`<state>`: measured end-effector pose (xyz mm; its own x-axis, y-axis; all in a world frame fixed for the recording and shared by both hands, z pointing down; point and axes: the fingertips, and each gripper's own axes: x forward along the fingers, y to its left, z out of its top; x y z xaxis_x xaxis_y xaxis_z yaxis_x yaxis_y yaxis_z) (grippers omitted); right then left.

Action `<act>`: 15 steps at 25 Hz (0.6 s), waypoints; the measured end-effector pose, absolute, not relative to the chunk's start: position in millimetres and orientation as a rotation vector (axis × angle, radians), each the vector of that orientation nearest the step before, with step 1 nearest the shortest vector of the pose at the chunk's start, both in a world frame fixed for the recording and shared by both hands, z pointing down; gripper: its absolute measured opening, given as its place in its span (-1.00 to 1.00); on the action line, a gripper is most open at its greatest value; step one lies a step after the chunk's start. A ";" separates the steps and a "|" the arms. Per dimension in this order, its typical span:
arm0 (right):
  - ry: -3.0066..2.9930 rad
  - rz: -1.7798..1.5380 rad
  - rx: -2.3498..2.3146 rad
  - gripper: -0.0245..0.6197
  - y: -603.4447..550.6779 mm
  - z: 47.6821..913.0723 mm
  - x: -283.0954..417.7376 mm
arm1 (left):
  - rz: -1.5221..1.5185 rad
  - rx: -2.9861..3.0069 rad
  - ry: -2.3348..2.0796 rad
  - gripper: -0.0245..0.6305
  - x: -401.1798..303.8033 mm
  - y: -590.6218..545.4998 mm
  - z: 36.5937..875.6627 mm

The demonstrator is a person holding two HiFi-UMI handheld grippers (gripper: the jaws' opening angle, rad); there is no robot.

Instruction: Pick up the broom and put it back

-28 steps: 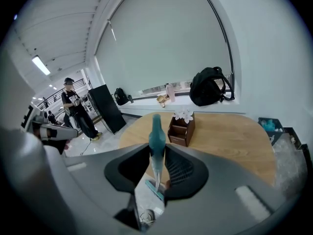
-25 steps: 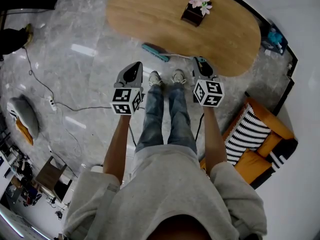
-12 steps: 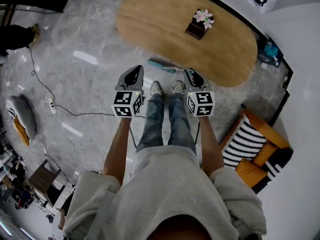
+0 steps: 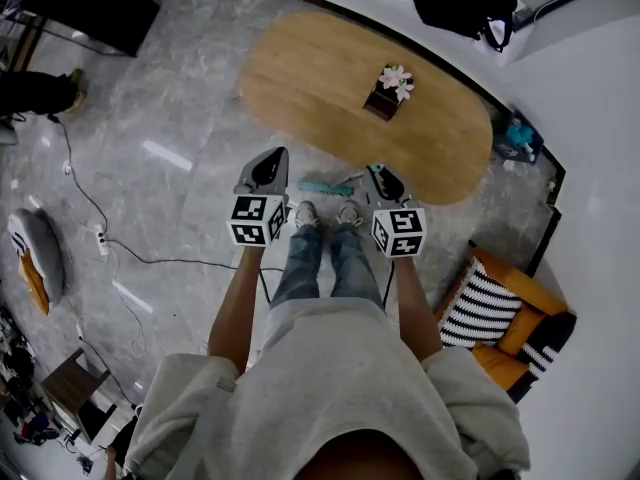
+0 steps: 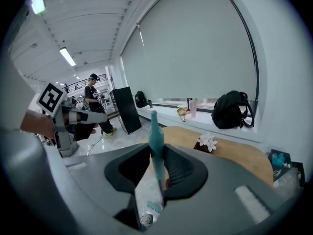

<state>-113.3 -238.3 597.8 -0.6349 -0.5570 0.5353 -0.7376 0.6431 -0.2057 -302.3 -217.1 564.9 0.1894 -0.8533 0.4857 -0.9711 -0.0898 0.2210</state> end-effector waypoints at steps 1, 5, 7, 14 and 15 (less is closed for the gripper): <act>-2.443 0.566 1.025 -0.63 -239.6 591.1 -113.4 | 0.309 1.995 -1.700 -0.92 -301.7 -222.1 559.5; -2.477 0.517 1.059 -0.63 -245.2 562.2 -111.6 | 0.278 2.056 -1.681 -0.92 -296.0 -242.2 539.4; -2.492 0.494 1.074 -0.63 -244.9 548.7 -110.6 | 0.267 2.089 -1.665 -0.92 -291.9 -248.9 530.3; -2.499 0.445 1.160 -0.64 -244.6 519.7 -104.4 | 0.244 2.224 -1.580 -0.92 -274.0 -272.1 502.6; -2.496 0.440 1.173 -0.64 -244.1 516.9 -103.1 | 0.242 2.242 -1.565 -0.92 -271.6 -274.4 499.3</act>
